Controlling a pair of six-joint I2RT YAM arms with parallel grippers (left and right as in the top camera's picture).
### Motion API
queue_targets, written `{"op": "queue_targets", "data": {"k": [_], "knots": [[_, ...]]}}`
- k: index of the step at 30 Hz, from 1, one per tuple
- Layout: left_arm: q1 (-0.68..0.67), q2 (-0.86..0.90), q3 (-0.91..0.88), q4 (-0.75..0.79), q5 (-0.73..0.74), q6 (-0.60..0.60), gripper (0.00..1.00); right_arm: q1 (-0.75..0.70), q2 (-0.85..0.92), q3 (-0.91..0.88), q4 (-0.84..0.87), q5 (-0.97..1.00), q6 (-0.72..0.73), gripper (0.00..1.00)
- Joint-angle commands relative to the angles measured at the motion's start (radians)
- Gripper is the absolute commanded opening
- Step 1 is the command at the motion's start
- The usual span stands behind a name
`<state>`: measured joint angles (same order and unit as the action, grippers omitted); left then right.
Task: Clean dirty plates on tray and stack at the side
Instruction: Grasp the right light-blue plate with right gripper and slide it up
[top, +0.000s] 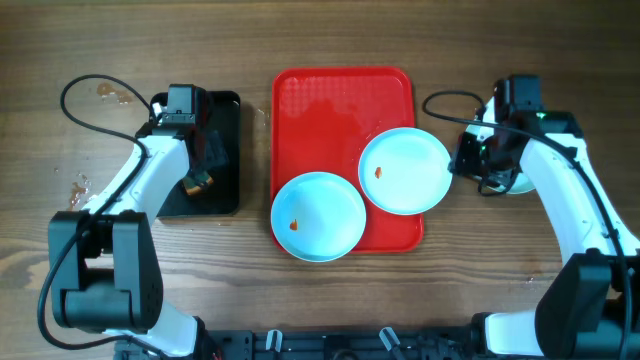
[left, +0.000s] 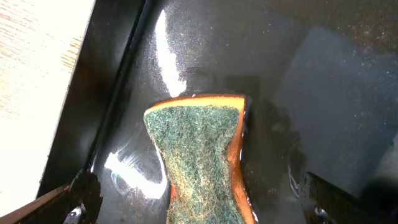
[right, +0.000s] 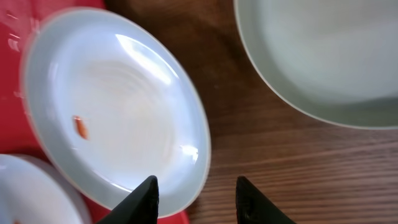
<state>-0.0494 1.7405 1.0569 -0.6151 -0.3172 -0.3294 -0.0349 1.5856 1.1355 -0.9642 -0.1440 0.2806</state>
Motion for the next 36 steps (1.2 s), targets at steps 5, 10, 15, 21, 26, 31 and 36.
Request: {"op": "queue_targets", "data": {"k": [5,10,15,21,26,31,36], "knots": [[0.002,0.007,-0.002,0.114,-0.016,0.01,1.0,0.002,0.001,-0.179,0.192,0.005,0.005,0.35],[0.002,0.007,-0.002,0.114,-0.016,0.01,1.0,0.002,0.002,-0.256,0.353,-0.059,-0.019,0.24],[0.002,0.007,-0.002,0.114,-0.016,0.01,1.0,0.002,0.001,-0.253,0.415,-0.079,-0.017,0.04],[0.002,0.007,-0.002,0.114,-0.016,0.01,1.0,0.005,0.001,-0.128,0.435,-0.079,-0.011,0.04],[0.002,0.007,-0.002,0.114,-0.016,0.01,1.0,0.071,0.01,-0.087,0.55,-0.082,-0.044,0.04],[0.002,0.007,-0.002,0.114,-0.016,0.01,1.0,0.183,0.085,-0.087,0.675,-0.075,-0.043,0.04],[0.002,0.007,-0.002,0.114,-0.016,0.01,1.0,0.254,0.196,-0.087,0.824,-0.07,-0.043,0.04]]}}
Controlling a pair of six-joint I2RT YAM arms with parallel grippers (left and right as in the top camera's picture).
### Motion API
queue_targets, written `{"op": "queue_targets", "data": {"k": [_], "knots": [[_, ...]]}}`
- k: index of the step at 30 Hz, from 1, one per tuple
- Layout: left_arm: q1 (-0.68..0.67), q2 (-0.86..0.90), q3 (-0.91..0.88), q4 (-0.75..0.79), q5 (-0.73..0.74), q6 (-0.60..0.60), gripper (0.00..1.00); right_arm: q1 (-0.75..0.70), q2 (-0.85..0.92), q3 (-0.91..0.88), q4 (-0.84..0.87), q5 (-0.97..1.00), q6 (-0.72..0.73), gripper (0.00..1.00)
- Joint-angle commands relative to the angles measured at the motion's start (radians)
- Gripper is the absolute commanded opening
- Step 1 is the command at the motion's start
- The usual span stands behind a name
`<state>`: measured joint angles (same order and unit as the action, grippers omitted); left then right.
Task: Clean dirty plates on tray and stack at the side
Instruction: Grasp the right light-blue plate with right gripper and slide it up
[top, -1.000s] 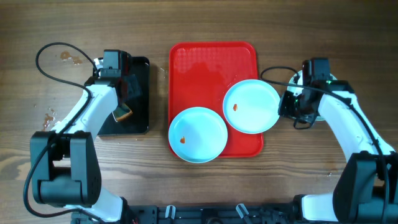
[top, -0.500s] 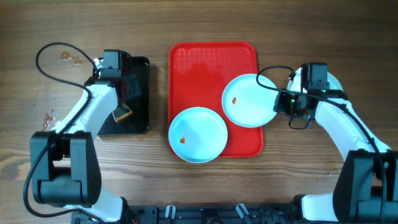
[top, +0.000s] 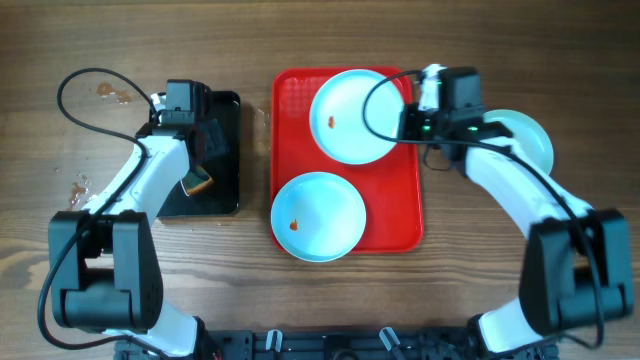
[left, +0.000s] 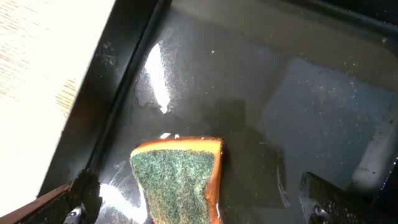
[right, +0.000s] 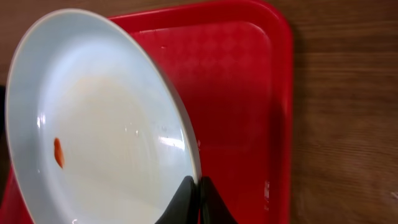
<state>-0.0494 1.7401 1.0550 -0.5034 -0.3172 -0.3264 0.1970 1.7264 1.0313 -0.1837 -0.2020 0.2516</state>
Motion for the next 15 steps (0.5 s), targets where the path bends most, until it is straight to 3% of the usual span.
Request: {"op": "queue_targets", "data": {"k": [1,8,11,15], "knots": [[0.002,0.008,0.0,0.002,-0.016,0.007,1.0,0.031,0.072,0.017,0.056,-0.012,-0.004,0.04],[0.002,0.008,0.0,0.003,-0.016,0.007,1.0,0.037,0.09,0.017,0.073,0.041,0.161,0.04],[0.002,0.008,0.0,0.003,-0.016,0.007,1.0,0.04,0.09,0.017,0.056,0.036,0.161,0.25],[0.002,0.008,0.0,0.002,-0.016,0.007,1.0,0.04,0.09,0.017,0.04,0.037,0.087,0.25]]}}
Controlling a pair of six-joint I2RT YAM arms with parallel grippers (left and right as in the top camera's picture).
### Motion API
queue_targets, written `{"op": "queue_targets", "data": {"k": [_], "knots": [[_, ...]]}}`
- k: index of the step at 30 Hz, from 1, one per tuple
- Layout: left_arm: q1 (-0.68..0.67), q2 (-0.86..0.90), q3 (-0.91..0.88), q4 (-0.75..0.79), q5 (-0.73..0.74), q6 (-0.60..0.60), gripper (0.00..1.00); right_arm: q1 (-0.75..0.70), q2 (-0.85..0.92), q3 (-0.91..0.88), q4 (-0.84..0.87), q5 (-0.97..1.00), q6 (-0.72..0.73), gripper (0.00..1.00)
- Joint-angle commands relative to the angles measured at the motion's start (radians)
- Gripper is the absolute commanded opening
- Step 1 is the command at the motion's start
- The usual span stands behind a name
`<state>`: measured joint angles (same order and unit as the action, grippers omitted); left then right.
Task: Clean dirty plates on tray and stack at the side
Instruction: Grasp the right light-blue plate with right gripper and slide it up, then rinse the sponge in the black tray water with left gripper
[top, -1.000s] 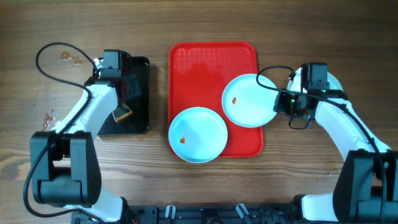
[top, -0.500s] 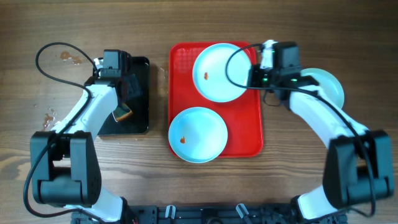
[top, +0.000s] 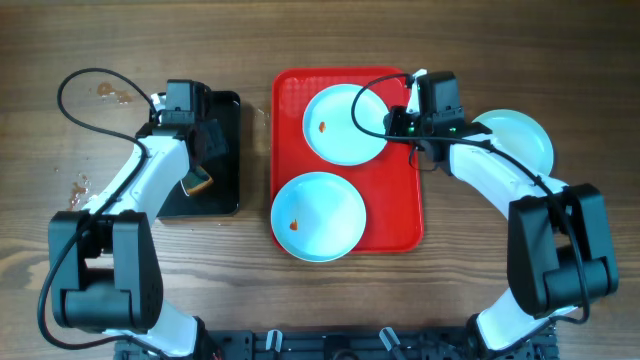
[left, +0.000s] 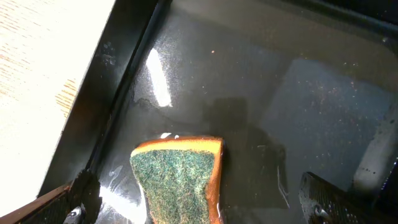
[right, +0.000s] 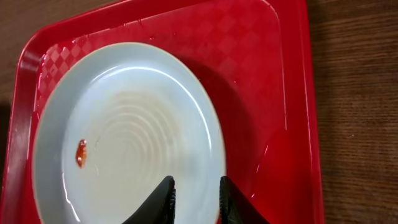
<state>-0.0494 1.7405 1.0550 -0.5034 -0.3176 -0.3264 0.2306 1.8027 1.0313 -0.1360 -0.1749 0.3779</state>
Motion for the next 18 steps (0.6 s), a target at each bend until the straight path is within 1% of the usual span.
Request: {"op": "queue_targets", "data": {"k": [1,3,5,6,8,10,12,14,15,16,18], "knots": [[0.002,0.007,0.0,0.003,-0.016,0.007,1.0,0.006,0.014,0.017,-0.021,0.01,-0.048,0.24],[0.002,0.007,0.0,0.003,-0.016,0.007,1.0,0.006,0.013,0.017,-0.035,0.009,-0.08,0.25],[0.002,0.007,0.0,0.002,-0.016,0.007,1.0,0.006,-0.004,0.021,-0.05,-0.014,-0.16,0.25],[0.002,0.007,0.0,0.003,-0.016,0.007,1.0,0.006,-0.025,0.04,-0.091,-0.033,-0.187,0.26],[0.002,0.007,0.0,0.02,-0.016,0.005,1.0,0.006,-0.062,0.082,-0.167,-0.036,-0.195,0.27],[0.002,0.007,0.0,0.124,0.003,0.005,1.0,0.006,-0.122,0.178,-0.335,-0.036,-0.211,0.28],[0.002,0.007,0.0,0.137,0.003,0.005,1.0,0.006,-0.154,0.217,-0.41,-0.036,-0.211,0.28],[0.002,0.007,0.0,0.136,0.003,0.005,1.0,0.006,-0.175,0.223,-0.438,-0.036,-0.208,0.29],[0.002,0.007,0.0,0.137,0.022,0.005,1.0,0.006,-0.182,0.223,-0.452,-0.036,-0.195,0.29],[0.002,0.007,0.0,0.125,0.089,0.005,1.0,0.006,-0.185,0.223,-0.472,-0.037,-0.185,0.29],[0.001,0.007,0.0,0.035,0.256,0.005,1.0,0.006,-0.185,0.223,-0.5,-0.036,-0.165,0.29]]}}
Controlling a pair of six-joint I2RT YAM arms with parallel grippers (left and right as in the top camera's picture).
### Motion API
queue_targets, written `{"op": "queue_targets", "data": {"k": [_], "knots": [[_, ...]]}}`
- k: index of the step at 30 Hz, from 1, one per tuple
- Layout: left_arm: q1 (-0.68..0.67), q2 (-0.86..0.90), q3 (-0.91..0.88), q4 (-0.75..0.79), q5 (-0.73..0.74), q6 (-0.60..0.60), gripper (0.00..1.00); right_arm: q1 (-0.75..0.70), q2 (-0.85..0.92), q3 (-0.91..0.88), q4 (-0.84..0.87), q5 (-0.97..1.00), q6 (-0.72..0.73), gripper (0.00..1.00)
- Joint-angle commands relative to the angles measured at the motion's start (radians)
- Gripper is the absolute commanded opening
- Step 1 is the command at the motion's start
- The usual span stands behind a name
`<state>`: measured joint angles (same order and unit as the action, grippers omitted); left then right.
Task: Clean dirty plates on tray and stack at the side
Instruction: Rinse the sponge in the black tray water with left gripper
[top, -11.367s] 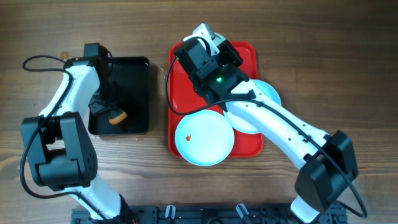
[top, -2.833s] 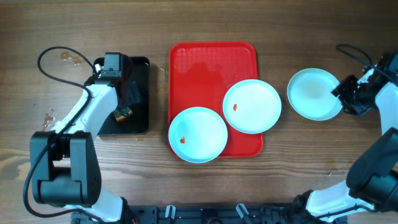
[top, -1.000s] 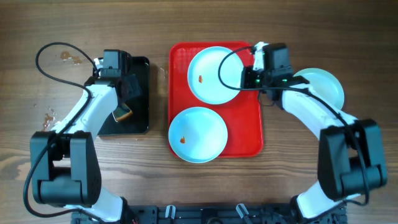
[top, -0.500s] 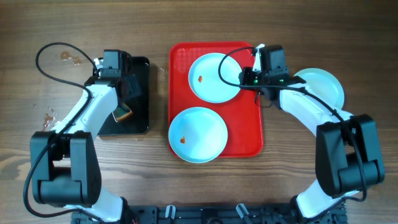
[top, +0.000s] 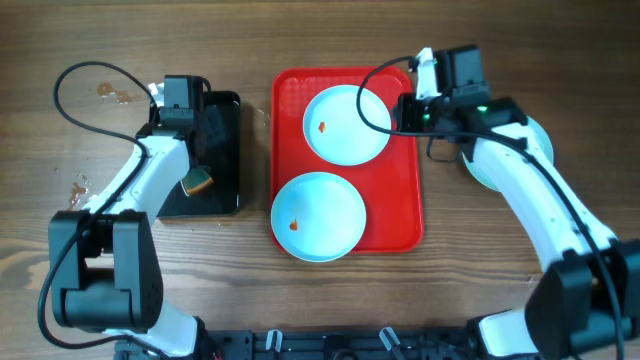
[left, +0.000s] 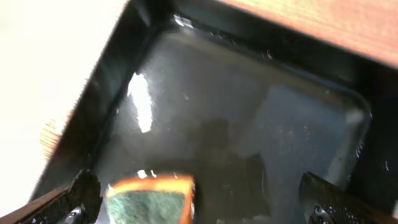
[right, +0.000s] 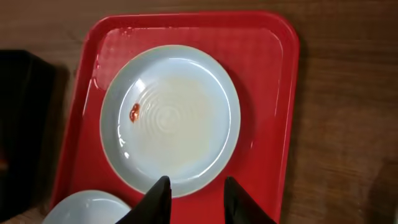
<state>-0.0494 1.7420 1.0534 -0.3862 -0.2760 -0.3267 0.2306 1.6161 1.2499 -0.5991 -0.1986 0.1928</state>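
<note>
Two pale blue plates lie on the red tray. The far plate carries a small red smear, and the near plate has one too. My right gripper hangs open above the far plate's right rim, holding nothing. A green-and-orange sponge lies in the wet black tray. My left gripper is open above the sponge, not touching it.
A third pale plate rests on the wood right of the red tray, mostly hidden under my right arm. Small stains mark the table at the far left. A cable loops by each arm.
My right gripper has drawn up and back from the far plate, so the whole plate now shows. My left gripper has lifted higher over the sponge. Both remain open.
First one plate overhung the red tray's right edge with my right gripper open at its rim. Then the gripper was shut on that rim, the plate tilted at the tray's far end. Then the plate lay flat there, released. The left gripper stayed open over the sponge.
</note>
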Motion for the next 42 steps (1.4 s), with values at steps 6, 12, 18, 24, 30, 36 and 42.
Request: {"op": "queue_targets", "data": {"k": [6,12,18,24,30,36,42], "knots": [[0.024,-0.053,0.043,-0.347,0.269,-0.12,1.0,0.006,0.001,0.004,-0.058,-0.065,0.02,0.29],[0.126,-0.241,0.061,-0.472,0.265,-0.194,0.4,0.006,0.001,0.004,-0.06,-0.065,0.028,0.29],[0.124,-0.143,-0.031,-0.314,0.233,-0.175,0.13,0.006,0.001,0.004,-0.06,-0.065,0.047,0.29],[0.124,-0.01,-0.039,-0.243,0.202,-0.175,0.04,0.006,0.001,0.004,-0.062,-0.065,0.072,0.29],[0.119,0.044,-0.03,-0.272,0.362,0.043,0.21,0.006,0.001,0.004,-0.062,-0.065,0.098,0.28],[0.124,-0.049,0.106,-0.452,0.36,0.029,1.0,0.006,0.001,0.004,-0.068,-0.065,0.098,0.29],[0.126,-0.033,-0.011,-0.317,0.26,0.003,0.59,0.006,0.001,0.004,-0.068,-0.065,0.098,0.28]]}}
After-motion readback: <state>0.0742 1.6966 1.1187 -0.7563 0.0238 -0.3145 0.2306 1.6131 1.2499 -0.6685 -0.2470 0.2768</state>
